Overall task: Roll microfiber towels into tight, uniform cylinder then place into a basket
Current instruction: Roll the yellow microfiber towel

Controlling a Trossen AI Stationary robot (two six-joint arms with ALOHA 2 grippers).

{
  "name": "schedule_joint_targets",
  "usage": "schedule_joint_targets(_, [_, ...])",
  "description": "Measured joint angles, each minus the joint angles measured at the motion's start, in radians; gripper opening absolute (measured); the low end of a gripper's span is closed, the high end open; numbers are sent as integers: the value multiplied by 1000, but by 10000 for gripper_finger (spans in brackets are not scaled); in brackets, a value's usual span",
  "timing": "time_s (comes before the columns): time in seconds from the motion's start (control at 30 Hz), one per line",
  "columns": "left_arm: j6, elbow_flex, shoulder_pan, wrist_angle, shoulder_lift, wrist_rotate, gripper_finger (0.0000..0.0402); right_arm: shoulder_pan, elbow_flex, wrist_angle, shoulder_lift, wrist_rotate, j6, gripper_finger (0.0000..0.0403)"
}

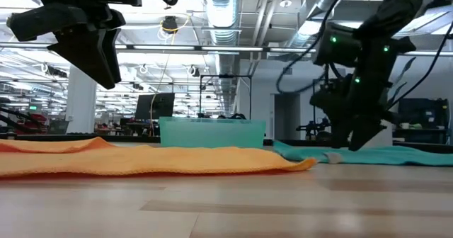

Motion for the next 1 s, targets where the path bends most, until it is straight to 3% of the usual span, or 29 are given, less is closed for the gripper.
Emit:
schedule_joint_targets(0.2, [0,0,0,0,0,0,158,0,-1,-189,0,142,117,237])
schedule_joint_targets(0.47, [0,0,0,0,0,0,158,54,47,-230,6,156,59,237])
schedule_joint_targets(0.83, [14,0,-2,-2,0,0,158,218,271,-184,4,198,-164,237])
schedule_joint_targets(1.0, [13,0,-2,-4,0,1,158,321,298,9,2,166,-249,237])
